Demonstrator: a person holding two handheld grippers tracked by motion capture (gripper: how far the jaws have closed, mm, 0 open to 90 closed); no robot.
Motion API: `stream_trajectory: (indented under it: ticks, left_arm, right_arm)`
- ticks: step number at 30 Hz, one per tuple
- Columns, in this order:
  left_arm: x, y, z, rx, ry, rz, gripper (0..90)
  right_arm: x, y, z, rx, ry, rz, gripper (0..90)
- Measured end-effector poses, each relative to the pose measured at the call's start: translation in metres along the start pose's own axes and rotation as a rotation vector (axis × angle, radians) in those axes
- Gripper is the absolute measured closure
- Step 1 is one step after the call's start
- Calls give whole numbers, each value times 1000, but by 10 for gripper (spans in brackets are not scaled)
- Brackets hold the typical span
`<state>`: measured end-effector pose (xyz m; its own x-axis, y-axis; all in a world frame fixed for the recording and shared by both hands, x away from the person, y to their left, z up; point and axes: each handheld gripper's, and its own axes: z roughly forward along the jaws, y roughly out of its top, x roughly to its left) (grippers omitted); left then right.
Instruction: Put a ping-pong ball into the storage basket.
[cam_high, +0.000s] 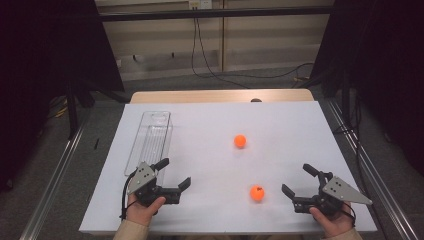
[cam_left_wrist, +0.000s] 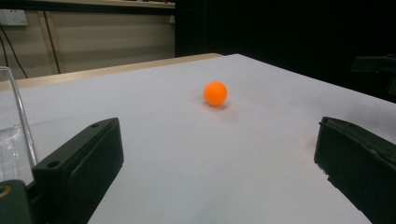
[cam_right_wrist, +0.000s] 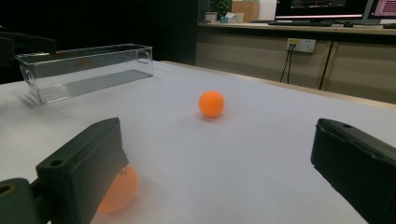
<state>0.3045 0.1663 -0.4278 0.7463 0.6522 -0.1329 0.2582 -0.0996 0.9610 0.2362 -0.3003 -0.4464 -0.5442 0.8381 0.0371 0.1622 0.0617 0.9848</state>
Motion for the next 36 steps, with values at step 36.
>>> stream_trajectory:
  ticks: [36]
  left_arm:
    - [-16,2,25,38,-48,25,18]
  right_arm:
    - [0,0,0,-3,1,-8,22]
